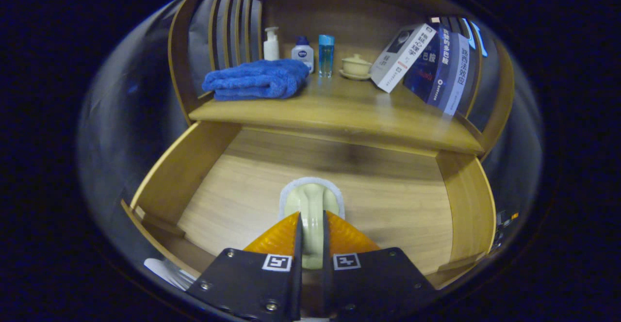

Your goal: Pull open the drawer, take out the items inside it, and place them on the countertop above the cabinet.

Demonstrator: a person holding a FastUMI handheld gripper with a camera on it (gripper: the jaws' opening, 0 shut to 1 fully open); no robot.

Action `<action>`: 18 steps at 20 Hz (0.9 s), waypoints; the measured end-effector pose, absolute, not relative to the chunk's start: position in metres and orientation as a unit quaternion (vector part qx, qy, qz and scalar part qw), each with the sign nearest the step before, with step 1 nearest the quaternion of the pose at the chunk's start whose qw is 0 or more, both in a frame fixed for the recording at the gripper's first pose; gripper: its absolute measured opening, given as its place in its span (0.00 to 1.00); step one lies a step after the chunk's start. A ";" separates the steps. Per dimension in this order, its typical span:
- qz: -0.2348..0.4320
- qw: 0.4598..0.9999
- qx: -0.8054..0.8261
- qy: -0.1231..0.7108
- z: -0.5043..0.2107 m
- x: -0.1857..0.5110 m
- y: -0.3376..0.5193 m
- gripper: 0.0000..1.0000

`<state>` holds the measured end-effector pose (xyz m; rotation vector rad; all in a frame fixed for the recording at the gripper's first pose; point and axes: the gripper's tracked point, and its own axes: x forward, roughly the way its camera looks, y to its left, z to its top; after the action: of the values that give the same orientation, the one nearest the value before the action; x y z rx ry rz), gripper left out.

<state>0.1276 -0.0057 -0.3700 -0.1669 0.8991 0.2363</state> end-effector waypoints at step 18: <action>0.067 0.946 -0.022 0.316 -0.268 0.253 -0.002 0.17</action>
<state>0.2527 -0.0015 -0.2679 -0.0440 0.6429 0.1367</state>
